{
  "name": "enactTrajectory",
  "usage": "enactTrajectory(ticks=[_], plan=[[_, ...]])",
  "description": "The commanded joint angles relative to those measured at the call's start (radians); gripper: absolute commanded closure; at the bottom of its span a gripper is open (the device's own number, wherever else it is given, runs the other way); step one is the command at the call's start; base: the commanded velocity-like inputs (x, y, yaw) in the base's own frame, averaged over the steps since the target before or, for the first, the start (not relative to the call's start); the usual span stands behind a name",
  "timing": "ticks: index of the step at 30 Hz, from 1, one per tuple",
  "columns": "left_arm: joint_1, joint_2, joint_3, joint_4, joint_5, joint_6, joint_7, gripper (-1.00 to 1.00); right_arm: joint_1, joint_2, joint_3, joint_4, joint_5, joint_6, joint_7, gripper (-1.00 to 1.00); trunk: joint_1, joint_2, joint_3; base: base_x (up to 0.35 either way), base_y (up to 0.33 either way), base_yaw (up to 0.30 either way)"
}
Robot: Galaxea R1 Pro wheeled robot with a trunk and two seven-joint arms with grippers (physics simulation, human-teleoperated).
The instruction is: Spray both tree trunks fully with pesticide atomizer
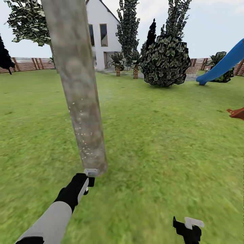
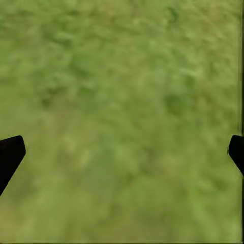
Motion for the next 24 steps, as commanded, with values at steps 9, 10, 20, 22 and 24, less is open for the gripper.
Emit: enactTrajectory(ticks=[9,10,20,22,24], plan=[[0.001,0.000,0.000,0.000,0.000,0.000,0.000,1.00,0.000,0.000,0.000,0.000,0.000,0.000,0.000,-1.00,0.000,0.000,0.000,0.125,-0.268,0.038],[0.000,0.000,0.000,0.000,0.000,0.000,0.000,1.00,0.000,0.000,0.000,0.000,0.000,0.000,0.000,-1.00,0.000,0.000,0.000,0.118,-0.268,0.244],[0.000,0.000,0.000,0.000,0.000,0.000,0.000,1.00,0.000,0.000,0.001,0.000,0.000,0.000,0.000,-1.00,0.000,0.000,0.000,0.118,-0.268,0.274],[0.000,0.000,0.000,0.000,0.000,0.000,0.000,1.00,0.000,0.000,0.000,0.000,0.000,0.000,0.000,-1.00,0.000,0.000,0.000,0.103,-0.268,0.260],[0.000,0.000,0.000,-0.001,0.000,0.000,0.000,1.00,0.000,0.000,0.001,0.000,0.000,0.000,0.000,-1.00,0.000,0.000,0.000,0.030,-0.272,0.156]])
